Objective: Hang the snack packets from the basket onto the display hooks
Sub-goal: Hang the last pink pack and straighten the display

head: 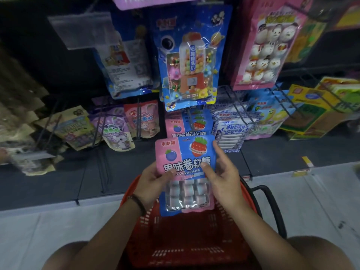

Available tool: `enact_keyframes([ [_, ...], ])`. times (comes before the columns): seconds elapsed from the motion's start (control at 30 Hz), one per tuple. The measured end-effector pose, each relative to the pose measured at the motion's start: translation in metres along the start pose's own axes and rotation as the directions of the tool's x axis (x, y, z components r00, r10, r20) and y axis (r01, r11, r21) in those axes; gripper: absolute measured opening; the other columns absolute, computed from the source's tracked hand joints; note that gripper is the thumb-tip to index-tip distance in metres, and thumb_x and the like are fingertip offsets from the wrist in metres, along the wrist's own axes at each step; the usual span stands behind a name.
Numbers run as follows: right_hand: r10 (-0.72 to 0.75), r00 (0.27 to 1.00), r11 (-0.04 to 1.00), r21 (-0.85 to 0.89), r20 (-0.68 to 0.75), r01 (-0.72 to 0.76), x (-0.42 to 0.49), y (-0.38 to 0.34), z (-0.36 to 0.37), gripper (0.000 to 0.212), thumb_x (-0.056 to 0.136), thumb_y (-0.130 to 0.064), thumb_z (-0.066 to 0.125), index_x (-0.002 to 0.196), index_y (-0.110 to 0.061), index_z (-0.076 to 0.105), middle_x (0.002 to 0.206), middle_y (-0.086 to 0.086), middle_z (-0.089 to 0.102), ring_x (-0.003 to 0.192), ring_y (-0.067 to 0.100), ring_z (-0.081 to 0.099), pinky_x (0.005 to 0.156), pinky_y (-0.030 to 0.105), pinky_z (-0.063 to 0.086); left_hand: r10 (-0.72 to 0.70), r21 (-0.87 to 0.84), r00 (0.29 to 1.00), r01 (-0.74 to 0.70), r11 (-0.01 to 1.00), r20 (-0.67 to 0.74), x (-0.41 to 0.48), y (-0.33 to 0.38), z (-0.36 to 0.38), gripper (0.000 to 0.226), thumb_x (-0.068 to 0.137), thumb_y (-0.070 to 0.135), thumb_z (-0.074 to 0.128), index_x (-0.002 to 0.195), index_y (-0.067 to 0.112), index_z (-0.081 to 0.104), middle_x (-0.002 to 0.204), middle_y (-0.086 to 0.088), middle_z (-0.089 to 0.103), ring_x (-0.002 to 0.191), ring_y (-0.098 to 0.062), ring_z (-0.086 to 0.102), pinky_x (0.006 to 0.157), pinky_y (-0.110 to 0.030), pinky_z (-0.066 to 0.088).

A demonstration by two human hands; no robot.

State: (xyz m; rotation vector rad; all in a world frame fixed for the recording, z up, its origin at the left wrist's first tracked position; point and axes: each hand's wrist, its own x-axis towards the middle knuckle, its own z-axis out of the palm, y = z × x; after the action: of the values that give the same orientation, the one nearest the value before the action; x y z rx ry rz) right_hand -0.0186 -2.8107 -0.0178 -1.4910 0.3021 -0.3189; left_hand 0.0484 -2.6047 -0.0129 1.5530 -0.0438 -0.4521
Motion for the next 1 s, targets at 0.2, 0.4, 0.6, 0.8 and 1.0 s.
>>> enact_keyframes([
  [0.2, -0.012, 0.996, 0.998, 0.054, -0.093, 0.017, -0.006, -0.014, 0.011, 0.046, 0.105, 0.002, 0.06, 0.148, -0.015, 0.055, 0.128, 0.003, 0.076, 0.12, 0.019, 0.073, 0.1, 0.036, 0.061, 0.097, 0.005, 0.995, -0.097, 0.995, -0.016, -0.001, 0.015, 0.005, 0.027, 0.092, -0.008, 0.072, 0.114, 0.007, 0.073, 0.108, -0.004, 0.083, 0.103, -0.02, 0.079, 0.088, -0.031, 0.064],
  [0.4, -0.061, 0.996, 0.978, -0.204, -0.069, 0.045, 0.027, -0.023, -0.002, 0.019, 0.106, -0.01, 0.062, 0.12, -0.021, 0.069, 0.11, -0.006, 0.079, 0.107, 0.014, 0.074, 0.098, 0.04, 0.059, 0.209, 0.157, 0.975, -0.194, 0.968, -0.082, 0.032, 0.034, 0.007, 0.034, 0.084, -0.004, 0.083, 0.098, 0.026, 0.08, 0.09, -0.006, 0.083, 0.09, -0.025, 0.08, 0.083, -0.045, 0.066],
  [0.6, -0.063, 0.997, 0.831, -0.555, -0.04, 0.03, 0.069, -0.017, -0.02, 0.006, 0.105, -0.029, 0.065, 0.105, -0.026, 0.07, 0.088, -0.004, 0.073, 0.082, 0.014, 0.069, 0.074, 0.04, 0.054, 0.171, 0.303, 0.975, -0.123, 0.945, -0.139, 0.073, 0.022, 0.023, 0.037, 0.083, 0.005, 0.087, 0.088, 0.04, 0.078, 0.066, -0.011, 0.063, 0.064, -0.017, 0.055, 0.064, -0.033, 0.055],
  [0.8, 0.142, 0.988, 0.933, -0.326, -0.06, -0.153, 0.082, 0.011, -0.025, 0.011, 0.107, -0.032, 0.063, 0.107, -0.028, 0.073, 0.095, 0.0, 0.08, 0.085, 0.019, 0.079, 0.08, 0.051, 0.066, 0.055, 0.19, 0.994, -0.037, 0.981, -0.093, 0.078, 0.006, 0.03, 0.017, 0.094, -0.011, 0.069, 0.107, -0.001, 0.07, 0.085, -0.001, 0.077, 0.065, -0.001, 0.074, 0.061, -0.015, 0.056],
  [1.0, 0.097, 0.989, 0.925, -0.357, -0.114, -0.132, 0.105, 0.019, -0.018, 0.043, 0.097, -0.057, 0.062, 0.103, -0.016, 0.07, 0.091, 0.011, 0.076, 0.079, 0.035, 0.075, 0.074, 0.059, 0.063, -0.02, 0.068, 0.992, 0.029, 0.997, -0.128, 0.089, 0.009, 0.035, 0.017, 0.106, 0.022, 0.062, 0.105, 0.011, 0.076, 0.089, 0.013, 0.08, 0.068, -0.004, 0.076, 0.064, -0.021, 0.063],
])
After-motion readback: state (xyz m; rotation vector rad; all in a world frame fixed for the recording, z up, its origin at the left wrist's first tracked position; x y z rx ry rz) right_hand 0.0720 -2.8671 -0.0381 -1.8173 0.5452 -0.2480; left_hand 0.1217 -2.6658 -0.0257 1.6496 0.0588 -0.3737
